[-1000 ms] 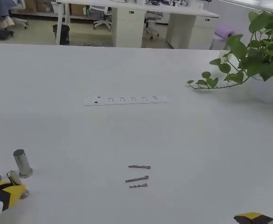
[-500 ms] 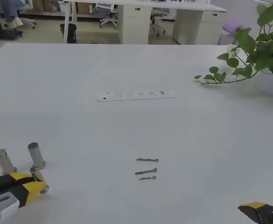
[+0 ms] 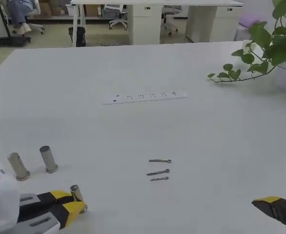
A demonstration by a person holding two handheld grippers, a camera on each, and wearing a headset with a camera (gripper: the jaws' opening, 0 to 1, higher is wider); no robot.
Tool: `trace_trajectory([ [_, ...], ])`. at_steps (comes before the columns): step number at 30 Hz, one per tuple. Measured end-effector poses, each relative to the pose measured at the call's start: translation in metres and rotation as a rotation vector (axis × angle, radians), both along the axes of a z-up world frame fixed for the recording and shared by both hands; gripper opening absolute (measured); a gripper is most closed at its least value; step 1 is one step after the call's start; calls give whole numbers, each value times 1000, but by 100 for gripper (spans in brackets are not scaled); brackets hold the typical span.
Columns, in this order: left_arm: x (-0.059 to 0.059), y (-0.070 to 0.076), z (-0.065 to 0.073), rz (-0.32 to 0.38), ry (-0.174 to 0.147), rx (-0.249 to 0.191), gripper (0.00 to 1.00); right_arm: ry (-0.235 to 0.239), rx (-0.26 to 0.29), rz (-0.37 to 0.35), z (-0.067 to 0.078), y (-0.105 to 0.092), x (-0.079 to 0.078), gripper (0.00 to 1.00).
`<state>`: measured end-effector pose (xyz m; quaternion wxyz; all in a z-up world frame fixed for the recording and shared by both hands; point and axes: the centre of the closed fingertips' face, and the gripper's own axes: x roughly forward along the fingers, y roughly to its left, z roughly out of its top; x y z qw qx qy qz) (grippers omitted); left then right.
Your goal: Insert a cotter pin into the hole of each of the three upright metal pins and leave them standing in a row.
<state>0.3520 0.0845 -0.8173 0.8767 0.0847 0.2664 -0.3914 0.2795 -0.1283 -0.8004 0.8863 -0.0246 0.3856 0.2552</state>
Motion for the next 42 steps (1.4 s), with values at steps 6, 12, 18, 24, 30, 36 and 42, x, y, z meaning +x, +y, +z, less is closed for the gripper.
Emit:
trace_trajectory([
  [6, -12, -16, -6, -28, 20, 2, 7, -24, 12, -6, 2, -2, 1, 92],
  [12, -20, -23, -9, -42, 28, 10, 7, -43, 22, -9, 4, -4, 1, 93],
  [18, -24, -23, -15, -27, 41, 22, 7, -51, 49, -5, 4, -1, 2, 93],
  [24, -29, -29, -19, -38, 38, 32, 7, -50, 54, 18, 3, 2, 1, 93],
  [30, -30, -35, -19, -36, 33, 24, 7, -56, 57, 29, 5, 2, 1, 93],
  [36, -35, -39, -21, -57, 27, 35, 7, -55, 57, 31, 4, 1, 0, 93],
  [42, -36, -41, -20, -45, 12, 24, 7, -55, 59, 32, 4, 1, -1, 92],
])
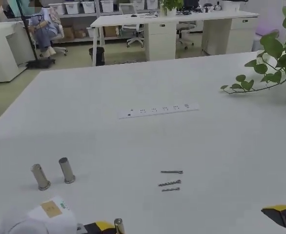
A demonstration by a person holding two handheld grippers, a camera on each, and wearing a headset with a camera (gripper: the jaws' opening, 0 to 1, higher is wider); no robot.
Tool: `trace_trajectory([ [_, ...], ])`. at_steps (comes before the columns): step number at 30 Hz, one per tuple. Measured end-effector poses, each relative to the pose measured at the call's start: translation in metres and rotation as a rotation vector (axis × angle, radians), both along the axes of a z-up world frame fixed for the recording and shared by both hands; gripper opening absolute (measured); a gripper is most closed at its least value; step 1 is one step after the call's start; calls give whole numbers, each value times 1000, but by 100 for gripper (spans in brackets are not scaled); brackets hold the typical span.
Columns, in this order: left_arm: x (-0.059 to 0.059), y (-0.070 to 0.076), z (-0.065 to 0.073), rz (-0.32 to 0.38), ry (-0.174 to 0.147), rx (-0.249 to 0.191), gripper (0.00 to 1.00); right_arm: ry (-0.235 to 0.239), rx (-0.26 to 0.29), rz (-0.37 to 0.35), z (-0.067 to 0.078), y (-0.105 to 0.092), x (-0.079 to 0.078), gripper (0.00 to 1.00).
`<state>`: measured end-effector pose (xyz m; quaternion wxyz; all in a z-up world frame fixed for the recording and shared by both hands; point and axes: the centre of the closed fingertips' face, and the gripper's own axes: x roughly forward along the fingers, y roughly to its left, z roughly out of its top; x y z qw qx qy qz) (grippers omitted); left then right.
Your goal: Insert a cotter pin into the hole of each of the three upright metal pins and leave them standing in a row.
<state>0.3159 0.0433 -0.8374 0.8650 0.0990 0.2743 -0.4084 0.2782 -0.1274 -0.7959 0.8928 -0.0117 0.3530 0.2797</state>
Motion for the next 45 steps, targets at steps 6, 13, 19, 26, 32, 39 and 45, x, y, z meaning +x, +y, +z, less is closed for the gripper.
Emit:
trace_trajectory([
  [6, 0, -1, 1, 4, -12, 1, 7, 0, 2, 5, 1, 0, 0, 92],
  [13, -1, -1, 0, 3, -13, 3, 9, -1, 4, 4, 2, 0, -1, 92],
  [19, -3, 0, -1, -6, -5, 8, 21, 6, -1, 6, 1, 0, -1, 92],
  [26, -9, 3, 4, -11, 12, -34, 39, 17, -9, 9, -3, -1, -1, 92],
  [32, -12, 5, 12, -12, 16, -62, 62, 23, -14, 9, -5, -3, -2, 92],
  [39, -13, 12, 21, 12, 23, -98, 77, 29, -28, 15, -6, -5, -1, 92],
  [45, -10, 22, 27, 62, 25, -127, 93, 38, -49, 42, -6, -7, 1, 92],
])
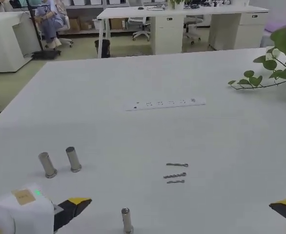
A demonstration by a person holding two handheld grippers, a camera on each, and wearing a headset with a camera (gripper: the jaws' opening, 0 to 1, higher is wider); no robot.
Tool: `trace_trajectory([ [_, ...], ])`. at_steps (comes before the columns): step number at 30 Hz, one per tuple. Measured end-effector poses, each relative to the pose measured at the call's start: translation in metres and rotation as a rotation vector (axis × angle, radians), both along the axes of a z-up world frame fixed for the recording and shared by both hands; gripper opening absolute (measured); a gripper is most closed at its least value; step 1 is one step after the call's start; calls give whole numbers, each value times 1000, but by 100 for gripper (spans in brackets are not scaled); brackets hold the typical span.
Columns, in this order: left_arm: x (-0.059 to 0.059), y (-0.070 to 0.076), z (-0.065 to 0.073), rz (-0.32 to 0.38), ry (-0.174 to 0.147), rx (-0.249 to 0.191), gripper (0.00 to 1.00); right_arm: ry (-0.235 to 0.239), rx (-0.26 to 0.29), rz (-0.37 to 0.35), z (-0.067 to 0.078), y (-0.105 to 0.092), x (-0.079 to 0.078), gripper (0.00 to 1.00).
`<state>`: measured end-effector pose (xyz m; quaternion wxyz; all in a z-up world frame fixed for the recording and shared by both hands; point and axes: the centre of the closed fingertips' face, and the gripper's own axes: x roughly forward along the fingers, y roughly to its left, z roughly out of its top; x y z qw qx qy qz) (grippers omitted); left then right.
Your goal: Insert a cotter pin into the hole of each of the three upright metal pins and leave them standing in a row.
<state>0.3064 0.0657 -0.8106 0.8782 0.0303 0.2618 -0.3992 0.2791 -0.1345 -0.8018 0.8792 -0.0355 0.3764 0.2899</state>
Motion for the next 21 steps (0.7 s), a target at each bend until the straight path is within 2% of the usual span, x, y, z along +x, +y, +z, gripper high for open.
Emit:
trace_trajectory([
  [5, -1, 6, 3, 13, 9, -16, 99, 4, -37, 42, 0, -2, 5, 91],
  [8, -2, 10, 1, 21, 24, -13, 99, 13, -45, 70, 0, -1, 7, 91],
  [14, -3, 20, 2, 49, 23, -17, 99, 22, -101, 149, -4, 6, 13, 89],
  [21, -7, 32, 0, 91, 40, -32, 99, 21, -79, 225, 0, 24, 26, 85],
])
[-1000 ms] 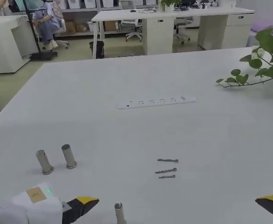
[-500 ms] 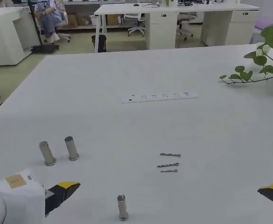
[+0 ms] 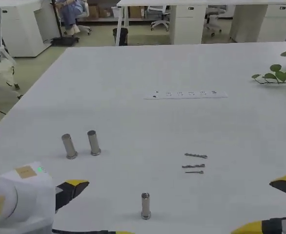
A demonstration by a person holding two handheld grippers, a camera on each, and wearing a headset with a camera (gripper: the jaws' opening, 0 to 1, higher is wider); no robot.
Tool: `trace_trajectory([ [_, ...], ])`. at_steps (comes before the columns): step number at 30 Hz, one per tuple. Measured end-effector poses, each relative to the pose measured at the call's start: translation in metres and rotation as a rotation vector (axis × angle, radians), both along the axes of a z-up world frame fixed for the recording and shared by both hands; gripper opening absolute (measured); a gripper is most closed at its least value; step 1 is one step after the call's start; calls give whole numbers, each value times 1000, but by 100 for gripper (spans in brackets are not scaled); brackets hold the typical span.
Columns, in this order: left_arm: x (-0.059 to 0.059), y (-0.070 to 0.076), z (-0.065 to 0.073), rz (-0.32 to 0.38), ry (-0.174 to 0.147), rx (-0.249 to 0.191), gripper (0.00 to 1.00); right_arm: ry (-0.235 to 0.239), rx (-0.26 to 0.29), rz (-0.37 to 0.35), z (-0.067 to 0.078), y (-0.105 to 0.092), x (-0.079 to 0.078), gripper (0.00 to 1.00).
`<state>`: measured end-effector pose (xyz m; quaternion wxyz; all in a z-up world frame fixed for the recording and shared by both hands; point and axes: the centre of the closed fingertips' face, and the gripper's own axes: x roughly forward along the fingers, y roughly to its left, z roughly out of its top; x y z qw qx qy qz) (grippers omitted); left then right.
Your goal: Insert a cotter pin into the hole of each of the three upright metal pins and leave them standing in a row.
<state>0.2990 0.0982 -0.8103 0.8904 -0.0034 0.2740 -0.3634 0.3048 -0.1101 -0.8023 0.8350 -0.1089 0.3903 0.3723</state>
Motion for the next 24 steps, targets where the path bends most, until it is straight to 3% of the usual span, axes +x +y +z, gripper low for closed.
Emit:
trace_trajectory([
  [6, -4, 4, -2, 19, 17, -17, 99, 4, -40, 86, -3, 10, 13, 83],
  [11, -10, 8, -4, 46, 30, -7, 99, 10, -13, 115, 2, 20, 23, 76],
  [15, -14, 10, -5, 59, 39, -17, 99, 0, -69, 172, -1, 24, 33, 75],
  [20, -19, 14, -9, 62, 45, -7, 99, 17, -59, 224, 0, 36, 41, 69],
  [24, -22, 13, -10, 62, 63, -20, 99, 10, -110, 288, -8, 40, 50, 64],
])
